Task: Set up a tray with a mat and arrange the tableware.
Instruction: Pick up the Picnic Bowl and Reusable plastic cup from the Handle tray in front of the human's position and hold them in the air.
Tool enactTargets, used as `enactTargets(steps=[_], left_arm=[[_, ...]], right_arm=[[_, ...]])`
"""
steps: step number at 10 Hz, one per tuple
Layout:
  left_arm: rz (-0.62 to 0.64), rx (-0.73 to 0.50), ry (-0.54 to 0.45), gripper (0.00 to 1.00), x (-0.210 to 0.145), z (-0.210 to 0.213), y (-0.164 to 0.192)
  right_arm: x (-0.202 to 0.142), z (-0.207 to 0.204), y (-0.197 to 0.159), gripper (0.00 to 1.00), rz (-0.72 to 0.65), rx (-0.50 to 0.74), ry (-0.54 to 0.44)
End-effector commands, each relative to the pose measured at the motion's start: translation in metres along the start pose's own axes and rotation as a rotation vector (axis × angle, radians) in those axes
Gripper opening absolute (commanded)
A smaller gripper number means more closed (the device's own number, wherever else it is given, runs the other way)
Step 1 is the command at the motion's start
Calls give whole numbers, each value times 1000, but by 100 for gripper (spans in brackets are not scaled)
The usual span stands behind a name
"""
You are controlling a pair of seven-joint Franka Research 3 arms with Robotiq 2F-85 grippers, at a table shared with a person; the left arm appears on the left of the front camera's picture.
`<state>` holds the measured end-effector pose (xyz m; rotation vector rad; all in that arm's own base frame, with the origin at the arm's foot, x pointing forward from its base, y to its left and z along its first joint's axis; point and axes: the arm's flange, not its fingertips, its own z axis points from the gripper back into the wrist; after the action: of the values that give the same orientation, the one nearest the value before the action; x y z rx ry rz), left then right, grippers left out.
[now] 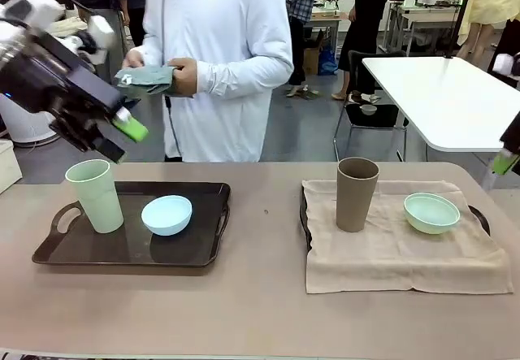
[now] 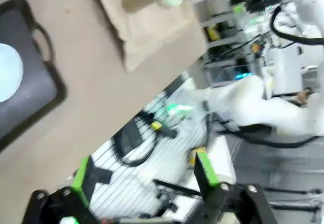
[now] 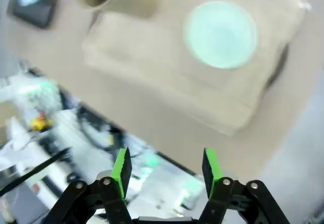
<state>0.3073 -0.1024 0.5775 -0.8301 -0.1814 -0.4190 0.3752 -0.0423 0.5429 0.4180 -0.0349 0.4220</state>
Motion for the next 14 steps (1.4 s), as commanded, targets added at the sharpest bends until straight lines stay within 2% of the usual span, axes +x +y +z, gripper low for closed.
enactTargets(steps=[1,2,3,4,5,6,7,8,9,11,12,13,14], left_arm=[[102,-300,-125,100,3,31,37],[96,-470,-137,100,-3,39,54],[91,-495,-135,100,-6,38,64],[84,-309,-119,100,-4,43,41],[84,-309,-119,100,-4,43,41],[96,-435,-149,100,-9,53,60],[72,-620,-235,100,-21,69,84],[103,-689,-241,100,-36,72,110],[88,-751,-241,100,-48,75,133],[12,-854,-228,100,-61,73,169],[-23,-794,-202,100,-64,69,167],[49,-808,-273,100,-68,79,150],[49,-808,-273,100,-68,79,150]], right_arm=[[0,34,-38,73,15,844,8],[-7,38,-50,73,38,975,-69],[-5,17,-12,73,39,159,-30],[-5,17,-12,73,39,159,-30],[-15,33,-35,73,68,330,-68],[-12,50,-48,73,116,827,-82],[-12,55,-60,73,103,1028,-136],[-14,53,-71,73,58,1199,-170],[-13,48,-80,73,6,1311,-232],[-11,16,-88,73,-168,1379,-236],[-11,4,-90,73,-269,1313,-244],[-9,-5,-67,73,2,1219,-186],[-9,-5,-67,73,2,1219,-186]])
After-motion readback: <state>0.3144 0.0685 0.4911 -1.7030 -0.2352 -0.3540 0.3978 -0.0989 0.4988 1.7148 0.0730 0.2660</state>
